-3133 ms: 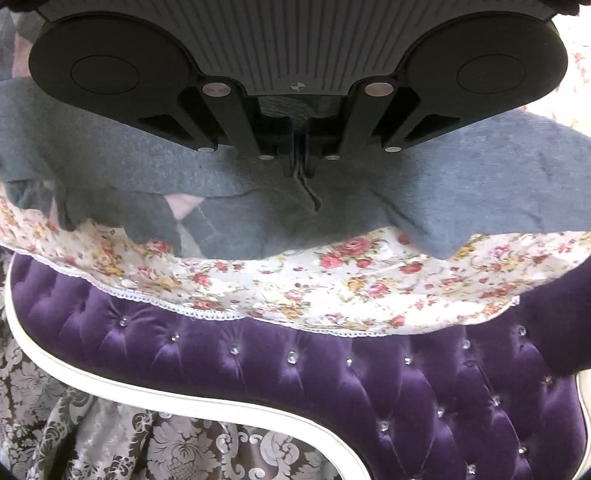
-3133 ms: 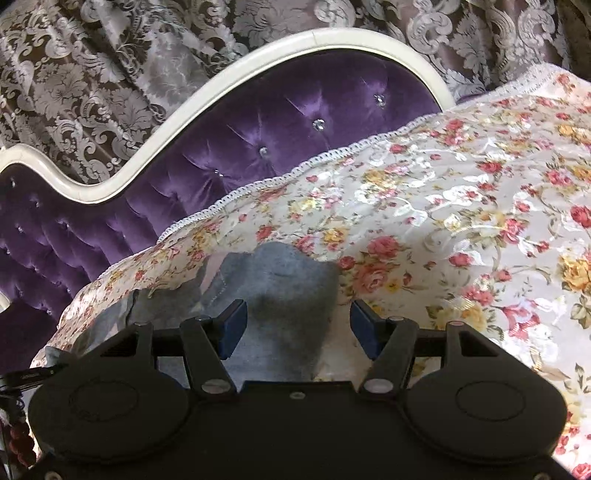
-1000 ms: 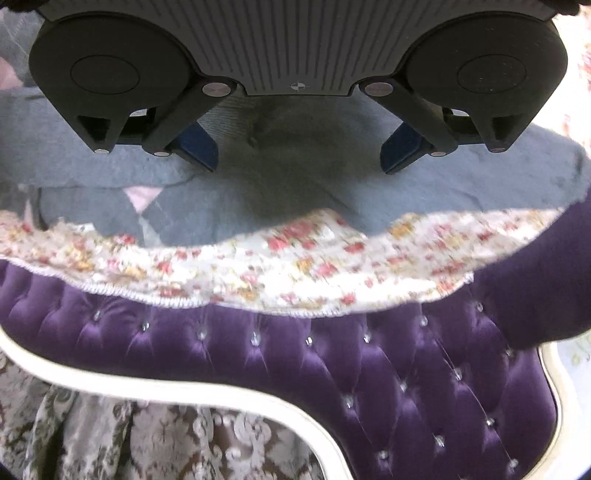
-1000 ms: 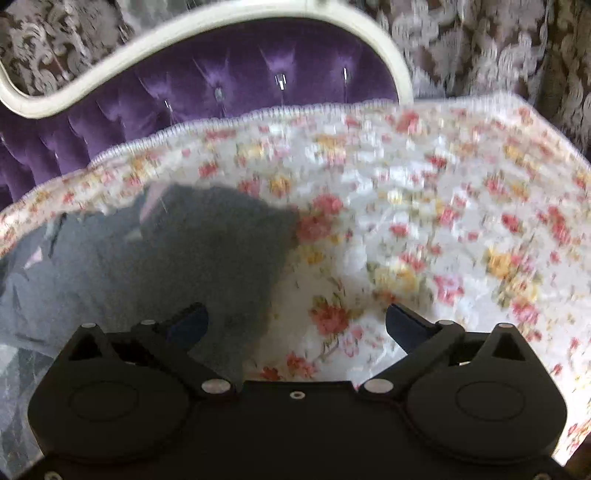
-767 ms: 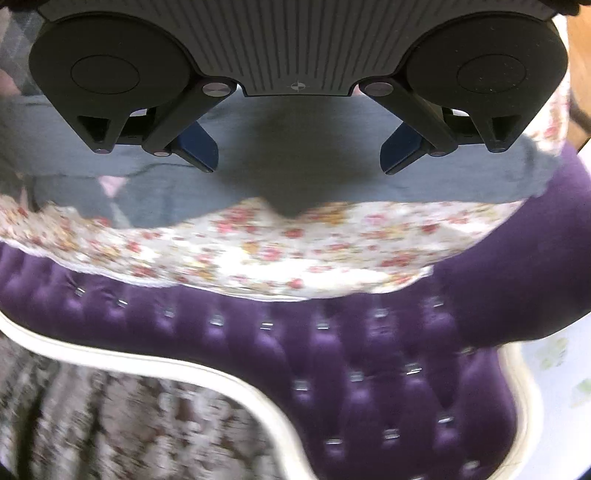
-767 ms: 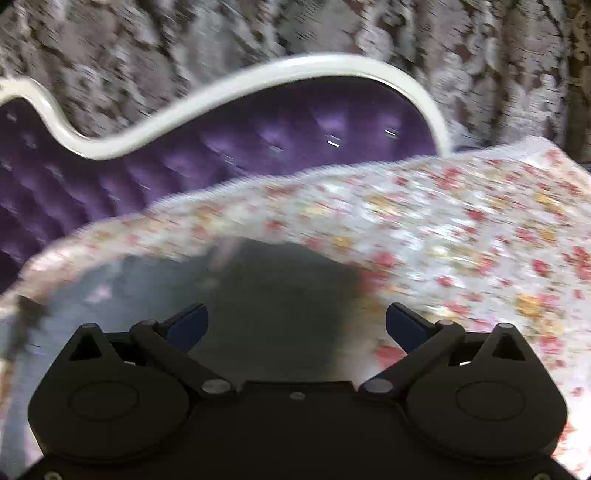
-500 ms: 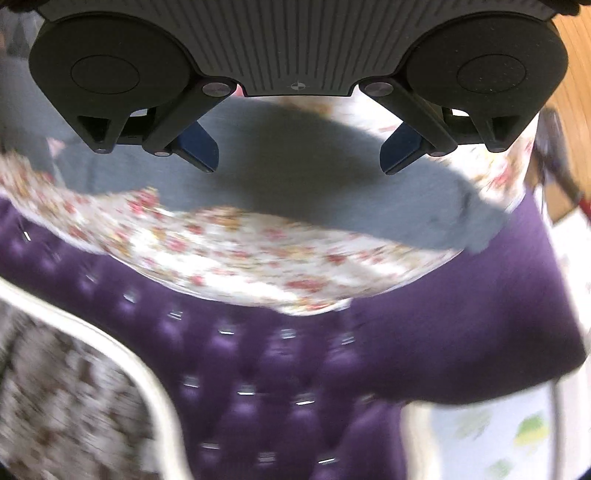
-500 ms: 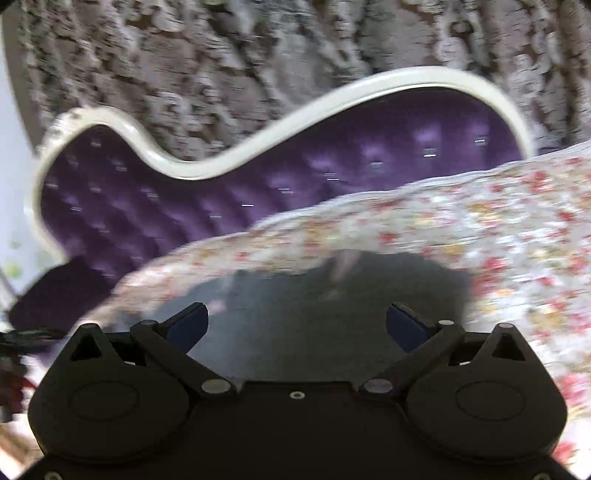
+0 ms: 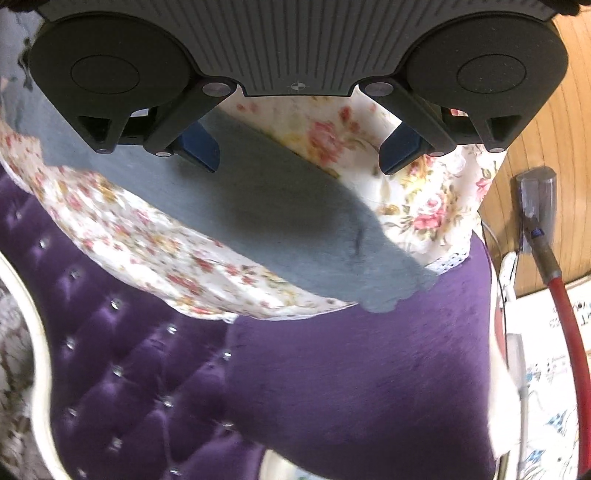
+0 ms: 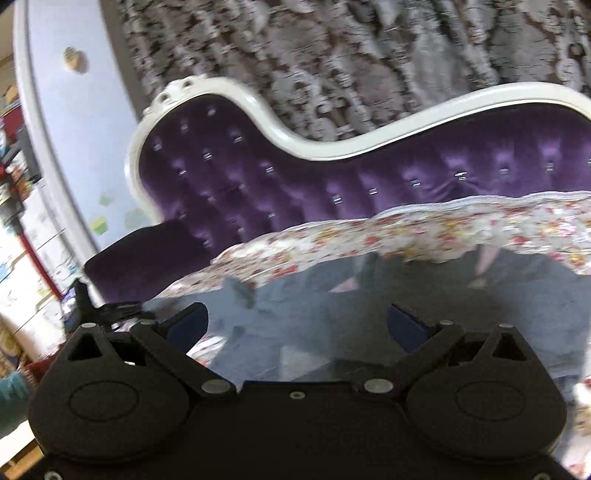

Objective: Fold small clothes

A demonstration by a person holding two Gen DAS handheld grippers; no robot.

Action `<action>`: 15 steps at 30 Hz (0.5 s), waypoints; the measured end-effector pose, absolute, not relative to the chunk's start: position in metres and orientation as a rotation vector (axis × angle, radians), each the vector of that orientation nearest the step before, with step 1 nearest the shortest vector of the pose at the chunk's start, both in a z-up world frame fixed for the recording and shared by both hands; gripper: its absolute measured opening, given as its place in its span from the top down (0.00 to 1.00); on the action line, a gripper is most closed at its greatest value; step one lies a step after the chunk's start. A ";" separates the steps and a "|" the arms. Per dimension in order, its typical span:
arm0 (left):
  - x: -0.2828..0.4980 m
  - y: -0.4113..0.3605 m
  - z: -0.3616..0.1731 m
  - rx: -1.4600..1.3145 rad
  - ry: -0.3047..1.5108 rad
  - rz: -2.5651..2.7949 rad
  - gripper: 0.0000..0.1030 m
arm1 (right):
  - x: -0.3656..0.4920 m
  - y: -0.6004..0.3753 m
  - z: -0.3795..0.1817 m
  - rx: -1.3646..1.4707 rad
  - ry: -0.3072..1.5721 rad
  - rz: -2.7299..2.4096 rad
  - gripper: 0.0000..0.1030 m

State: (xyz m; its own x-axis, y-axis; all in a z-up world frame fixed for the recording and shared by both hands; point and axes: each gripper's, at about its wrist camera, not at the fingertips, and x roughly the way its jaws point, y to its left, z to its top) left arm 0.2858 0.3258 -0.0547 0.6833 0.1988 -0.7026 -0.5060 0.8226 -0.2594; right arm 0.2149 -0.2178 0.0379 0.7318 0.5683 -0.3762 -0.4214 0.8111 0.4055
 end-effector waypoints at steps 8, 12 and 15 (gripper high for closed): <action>0.303 0.354 -0.055 -0.521 0.641 0.426 0.09 | 0.206 -0.181 0.034 0.238 0.517 0.617 0.01; 0.313 0.363 -0.052 -0.549 0.605 0.473 0.40 | 0.207 -0.174 0.027 0.230 0.538 0.626 0.01; 0.319 0.367 -0.052 -0.584 0.603 0.459 0.94 | 0.210 -0.175 0.021 0.248 0.561 0.619 0.01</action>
State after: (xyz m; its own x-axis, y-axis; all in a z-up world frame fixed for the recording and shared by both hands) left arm 0.3191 0.3670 -0.0516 0.7342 0.2294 -0.6390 -0.5551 0.7447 -0.3706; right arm 0.2105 -0.1749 0.0212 0.6728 0.6085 -0.4209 -0.4779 0.7917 0.3806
